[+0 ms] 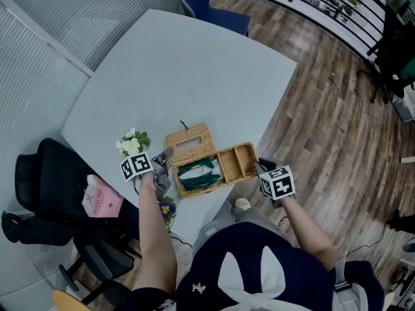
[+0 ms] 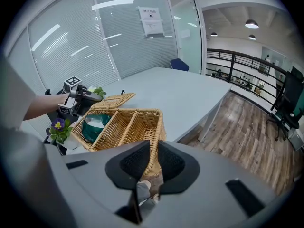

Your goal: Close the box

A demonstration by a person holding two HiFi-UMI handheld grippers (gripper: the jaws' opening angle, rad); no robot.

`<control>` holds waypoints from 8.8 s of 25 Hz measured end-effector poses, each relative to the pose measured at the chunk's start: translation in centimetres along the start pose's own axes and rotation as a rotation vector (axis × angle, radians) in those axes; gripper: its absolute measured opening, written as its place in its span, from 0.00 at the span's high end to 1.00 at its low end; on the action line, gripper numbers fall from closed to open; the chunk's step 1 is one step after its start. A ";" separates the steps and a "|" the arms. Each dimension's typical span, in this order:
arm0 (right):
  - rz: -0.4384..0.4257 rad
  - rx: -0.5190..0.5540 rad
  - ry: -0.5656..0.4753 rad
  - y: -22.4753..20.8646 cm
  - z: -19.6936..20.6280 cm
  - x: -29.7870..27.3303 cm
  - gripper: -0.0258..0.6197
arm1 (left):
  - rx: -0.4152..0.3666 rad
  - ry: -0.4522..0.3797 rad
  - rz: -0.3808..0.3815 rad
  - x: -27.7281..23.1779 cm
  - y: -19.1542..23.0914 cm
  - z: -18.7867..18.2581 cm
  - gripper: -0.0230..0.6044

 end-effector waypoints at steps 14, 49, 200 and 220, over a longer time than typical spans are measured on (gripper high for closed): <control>-0.002 -0.020 0.004 -0.1 -0.1 0.0 0.87 | -0.090 -0.041 0.017 1.4 -1.8 -0.6 0.80; 0.007 -0.027 -0.011 -0.3 -0.2 -0.3 0.88 | -0.465 -0.070 -0.005 4.6 -5.0 0.7 0.82; -0.001 0.005 -0.019 -0.5 -0.6 -1.4 0.88 | -1.292 0.188 -0.500 9.7 -9.0 13.3 0.80; -0.002 0.004 -0.027 -0.5 -0.3 -1.6 0.89 | -1.438 0.244 -0.595 8.7 -7.4 16.0 0.76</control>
Point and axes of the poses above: the fingertips, and each gripper's own axes: x backward along the fingers, y to its left, z out of its underside, the point moved 4 cm from there along x, backward along the fingers, and after that the axes turned 2 degrees about -y, right-handed, at the moved point
